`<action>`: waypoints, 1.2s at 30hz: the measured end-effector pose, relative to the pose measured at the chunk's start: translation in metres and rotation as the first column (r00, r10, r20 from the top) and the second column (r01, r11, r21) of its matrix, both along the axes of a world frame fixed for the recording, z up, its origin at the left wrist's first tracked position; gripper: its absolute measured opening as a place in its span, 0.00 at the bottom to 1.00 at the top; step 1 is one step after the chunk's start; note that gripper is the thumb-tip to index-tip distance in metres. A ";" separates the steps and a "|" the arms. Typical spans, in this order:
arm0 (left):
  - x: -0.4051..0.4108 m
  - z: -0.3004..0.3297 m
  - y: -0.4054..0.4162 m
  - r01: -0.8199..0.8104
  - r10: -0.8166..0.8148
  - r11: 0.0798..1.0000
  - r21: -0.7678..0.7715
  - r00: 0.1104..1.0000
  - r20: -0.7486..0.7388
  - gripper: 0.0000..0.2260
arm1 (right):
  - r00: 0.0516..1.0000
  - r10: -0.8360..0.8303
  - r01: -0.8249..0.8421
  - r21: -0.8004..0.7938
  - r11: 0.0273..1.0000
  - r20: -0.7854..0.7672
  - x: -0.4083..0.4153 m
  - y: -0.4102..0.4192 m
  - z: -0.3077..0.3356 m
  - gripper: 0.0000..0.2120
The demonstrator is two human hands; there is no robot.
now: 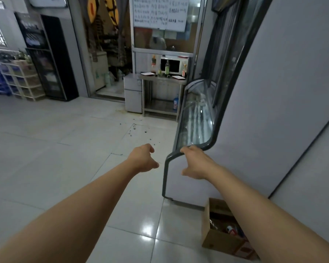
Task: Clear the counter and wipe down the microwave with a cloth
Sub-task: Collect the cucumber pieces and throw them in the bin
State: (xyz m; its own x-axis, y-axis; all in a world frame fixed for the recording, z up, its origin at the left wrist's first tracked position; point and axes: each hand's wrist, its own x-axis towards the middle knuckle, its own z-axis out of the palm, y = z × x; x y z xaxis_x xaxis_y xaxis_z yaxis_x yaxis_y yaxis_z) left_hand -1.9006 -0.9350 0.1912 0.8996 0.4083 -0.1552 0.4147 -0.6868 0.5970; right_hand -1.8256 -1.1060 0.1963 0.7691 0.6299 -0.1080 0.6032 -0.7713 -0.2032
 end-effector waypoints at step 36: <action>0.358 0.008 0.416 0.049 -0.051 0.987 0.152 0.999 0.008 0.26 | 1.000 -0.008 0.008 0.055 0.998 0.016 0.373 0.424 0.011 0.34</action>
